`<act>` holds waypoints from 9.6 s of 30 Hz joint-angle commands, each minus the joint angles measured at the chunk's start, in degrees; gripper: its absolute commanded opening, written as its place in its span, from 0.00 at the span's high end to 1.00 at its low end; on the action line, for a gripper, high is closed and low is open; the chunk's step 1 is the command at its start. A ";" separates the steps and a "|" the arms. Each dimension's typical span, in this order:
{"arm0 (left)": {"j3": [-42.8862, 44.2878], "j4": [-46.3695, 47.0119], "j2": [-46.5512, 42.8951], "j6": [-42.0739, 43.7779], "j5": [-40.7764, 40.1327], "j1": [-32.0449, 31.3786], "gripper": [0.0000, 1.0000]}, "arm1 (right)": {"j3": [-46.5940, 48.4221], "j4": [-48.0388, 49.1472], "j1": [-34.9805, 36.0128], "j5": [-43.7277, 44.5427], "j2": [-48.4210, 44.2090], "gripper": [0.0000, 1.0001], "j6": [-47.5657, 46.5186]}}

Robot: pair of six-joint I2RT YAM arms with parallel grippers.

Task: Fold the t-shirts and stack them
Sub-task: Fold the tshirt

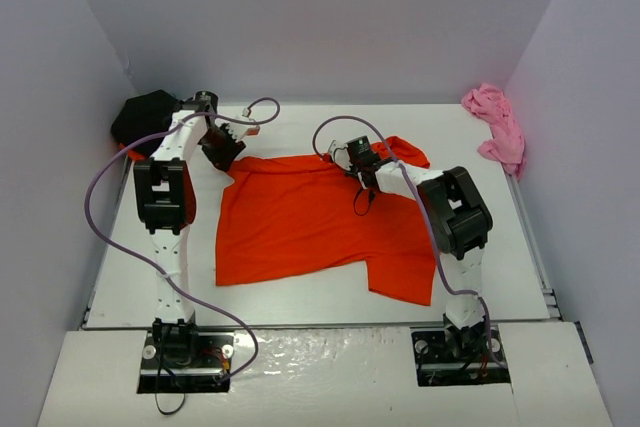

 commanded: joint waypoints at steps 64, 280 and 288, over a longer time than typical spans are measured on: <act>17.15 -0.57 -3.91 -7.43 -4.50 -0.13 1.00 | 14.72 8.18 -5.32 19.84 -2.86 1.00 -6.04; -60.42 -0.04 -45.75 19.89 -6.81 3.12 0.51 | -18.06 -45.15 18.52 -11.07 -32.64 0.42 14.52; -62.47 6.65 -44.20 18.08 -9.15 3.26 0.52 | -19.48 -47.81 23.35 -13.87 -31.59 0.43 15.34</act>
